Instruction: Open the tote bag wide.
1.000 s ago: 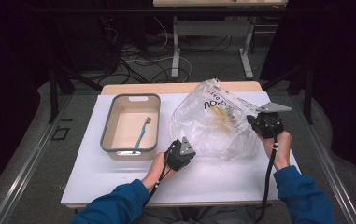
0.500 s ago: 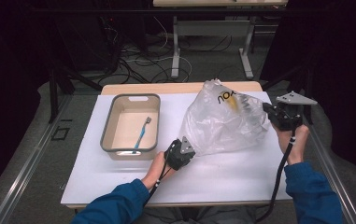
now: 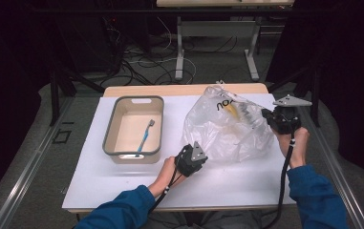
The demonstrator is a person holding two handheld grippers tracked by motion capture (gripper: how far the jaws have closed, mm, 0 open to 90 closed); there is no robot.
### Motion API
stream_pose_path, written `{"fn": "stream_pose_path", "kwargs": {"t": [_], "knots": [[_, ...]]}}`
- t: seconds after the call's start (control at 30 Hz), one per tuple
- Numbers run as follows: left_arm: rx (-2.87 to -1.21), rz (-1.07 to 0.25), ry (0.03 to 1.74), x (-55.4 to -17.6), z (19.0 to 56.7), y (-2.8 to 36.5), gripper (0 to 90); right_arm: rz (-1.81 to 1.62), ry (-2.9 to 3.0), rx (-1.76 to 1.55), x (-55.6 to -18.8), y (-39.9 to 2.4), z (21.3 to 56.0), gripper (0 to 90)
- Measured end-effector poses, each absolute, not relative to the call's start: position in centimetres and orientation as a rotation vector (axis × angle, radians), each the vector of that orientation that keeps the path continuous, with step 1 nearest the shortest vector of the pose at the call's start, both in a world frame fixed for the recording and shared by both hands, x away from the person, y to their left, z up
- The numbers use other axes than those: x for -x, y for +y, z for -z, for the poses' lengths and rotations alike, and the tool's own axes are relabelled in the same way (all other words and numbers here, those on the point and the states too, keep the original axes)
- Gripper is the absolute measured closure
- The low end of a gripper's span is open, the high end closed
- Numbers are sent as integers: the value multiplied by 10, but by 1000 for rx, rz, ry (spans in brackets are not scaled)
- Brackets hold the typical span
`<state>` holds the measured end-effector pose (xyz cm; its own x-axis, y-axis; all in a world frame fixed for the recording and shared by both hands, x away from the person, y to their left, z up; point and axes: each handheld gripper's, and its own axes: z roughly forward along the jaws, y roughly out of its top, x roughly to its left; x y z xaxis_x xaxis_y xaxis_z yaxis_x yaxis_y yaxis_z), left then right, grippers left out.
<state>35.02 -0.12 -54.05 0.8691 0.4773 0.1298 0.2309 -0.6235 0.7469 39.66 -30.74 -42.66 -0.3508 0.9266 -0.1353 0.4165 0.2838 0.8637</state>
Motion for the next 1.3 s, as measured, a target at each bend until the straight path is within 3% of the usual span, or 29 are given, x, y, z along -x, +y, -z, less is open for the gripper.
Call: {"fn": "stream_pose_path", "kwargs": {"t": [0.17,0.23,0.43,0.77,0.97,1.1,1.3], "knots": [[-2246,-433,514,-346,528,3,714,-996,1898,-1201,-397,-308,426,900],[-2244,-442,520,-343,521,3,586,-999,1901,-1204,-397,-307,427,900],[-2188,-485,494,-337,495,3,423,-996,1923,-1197,-398,-304,428,900],[-2094,-577,565,-348,469,18,365,-994,1939,-1197,-402,-301,429,900],[-2081,-689,608,-366,448,17,285,-1003,1963,-1194,-407,-299,428,900],[-2174,-686,642,-388,449,5,218,-1001,1967,-1185,-409,-297,421,900],[-2323,-630,658,-404,479,-29,210,-994,1992,-1190,-413,-295,419,900]]}}
